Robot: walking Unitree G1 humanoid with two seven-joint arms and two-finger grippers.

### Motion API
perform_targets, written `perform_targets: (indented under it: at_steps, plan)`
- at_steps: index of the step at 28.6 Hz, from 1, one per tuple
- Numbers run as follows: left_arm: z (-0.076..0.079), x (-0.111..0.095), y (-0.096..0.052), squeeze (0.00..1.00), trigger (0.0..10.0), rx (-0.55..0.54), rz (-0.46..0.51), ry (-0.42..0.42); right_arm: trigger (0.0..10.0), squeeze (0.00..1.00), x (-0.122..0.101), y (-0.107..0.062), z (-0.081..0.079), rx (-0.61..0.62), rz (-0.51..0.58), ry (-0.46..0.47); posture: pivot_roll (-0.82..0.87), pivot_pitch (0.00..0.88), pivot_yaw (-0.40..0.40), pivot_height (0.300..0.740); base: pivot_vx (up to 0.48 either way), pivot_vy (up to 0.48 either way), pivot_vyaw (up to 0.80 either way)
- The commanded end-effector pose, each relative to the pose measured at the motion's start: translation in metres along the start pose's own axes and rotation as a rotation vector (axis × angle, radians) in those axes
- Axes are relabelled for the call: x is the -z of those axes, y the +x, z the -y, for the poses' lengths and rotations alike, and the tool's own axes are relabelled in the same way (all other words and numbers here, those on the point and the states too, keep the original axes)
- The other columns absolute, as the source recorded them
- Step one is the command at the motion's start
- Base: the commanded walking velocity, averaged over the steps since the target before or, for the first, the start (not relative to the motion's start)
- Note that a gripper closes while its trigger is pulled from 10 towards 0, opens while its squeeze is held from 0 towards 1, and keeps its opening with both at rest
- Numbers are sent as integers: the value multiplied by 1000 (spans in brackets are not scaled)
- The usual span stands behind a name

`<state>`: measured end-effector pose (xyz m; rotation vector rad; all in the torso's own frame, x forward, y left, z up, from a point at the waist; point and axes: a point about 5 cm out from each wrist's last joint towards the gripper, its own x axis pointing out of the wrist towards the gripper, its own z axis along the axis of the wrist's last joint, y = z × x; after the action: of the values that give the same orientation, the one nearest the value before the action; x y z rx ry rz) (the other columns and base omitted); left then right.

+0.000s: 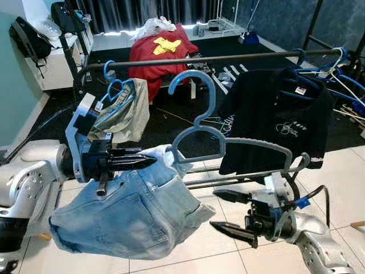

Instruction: Hang hanger

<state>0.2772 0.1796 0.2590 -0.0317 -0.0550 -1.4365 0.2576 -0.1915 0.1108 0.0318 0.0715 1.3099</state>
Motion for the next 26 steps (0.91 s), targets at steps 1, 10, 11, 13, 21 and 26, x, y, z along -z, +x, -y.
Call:
perform_targets:
  at_steps: [1,10,11,13,21,26]
  plan:
    - [2,-11,0,0,0,42,20,14,10000,0,8,2,2,5,-52,2,-43,90,29,740,0,0,0]
    - [4,-26,4,0,0,88,83,24,10000,0,18,10,-2,-94,-152,2,-42,90,19,740,0,0,0]
    - [4,-30,5,0,0,97,94,27,10000,0,20,12,-3,-126,-169,9,-39,89,18,740,0,0,0]
    - [4,-31,5,0,0,98,94,27,10000,0,21,12,-3,-136,-172,11,-39,88,17,740,0,0,0]
    - [3,-32,5,0,0,91,97,28,0,0,22,13,-2,-181,-181,40,-39,84,13,740,0,0,0]
    - [3,-31,3,0,0,83,89,30,0,0,18,5,4,-132,-172,35,-41,79,15,740,0,0,0]
